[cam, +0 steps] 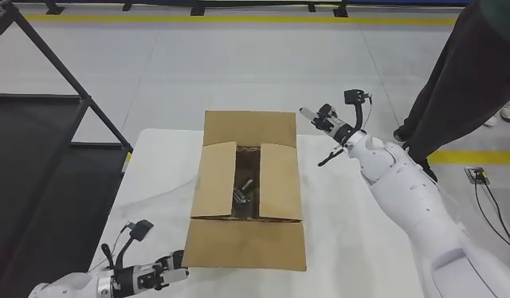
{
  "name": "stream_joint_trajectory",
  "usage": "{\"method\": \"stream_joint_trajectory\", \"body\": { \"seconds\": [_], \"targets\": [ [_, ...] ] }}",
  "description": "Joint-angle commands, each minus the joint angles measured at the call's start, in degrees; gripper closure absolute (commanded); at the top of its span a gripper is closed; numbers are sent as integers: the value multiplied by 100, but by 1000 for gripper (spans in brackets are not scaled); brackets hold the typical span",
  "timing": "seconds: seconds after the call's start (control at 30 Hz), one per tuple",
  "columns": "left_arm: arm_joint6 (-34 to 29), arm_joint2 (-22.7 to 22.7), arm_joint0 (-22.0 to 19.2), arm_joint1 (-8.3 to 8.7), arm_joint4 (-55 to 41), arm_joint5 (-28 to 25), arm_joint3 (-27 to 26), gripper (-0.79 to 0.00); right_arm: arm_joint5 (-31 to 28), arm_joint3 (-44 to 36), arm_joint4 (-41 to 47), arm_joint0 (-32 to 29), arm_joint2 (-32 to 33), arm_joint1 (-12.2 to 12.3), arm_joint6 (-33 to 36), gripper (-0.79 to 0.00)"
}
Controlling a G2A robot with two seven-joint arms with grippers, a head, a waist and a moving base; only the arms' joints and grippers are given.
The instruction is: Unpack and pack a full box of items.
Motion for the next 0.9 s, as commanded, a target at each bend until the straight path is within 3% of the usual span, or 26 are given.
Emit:
{"method": "stream_joint_trajectory", "body": {
  "seconds": [0.0, 0.27, 0.6, 0.87],
  "targets": [
    [-169, 152, -175, 0, -358, 65, 131, -785, 67, 42, -15, 5, -3, -48, 42, -785],
    [-249, 236, -528, 14, -1220, 236, 388, -785, 521, 194, -187, 8, -157, -358, 335, -785],
    [558, 211, -532, 13, -931, 332, -6, -785, 456, 582, -66, 117, -159, -688, 778, -785],
    [806, 278, -604, 13, -790, 407, -89, -785, 575, 779, -41, 135, -160, -880, 1050, -785]
  ]
}}
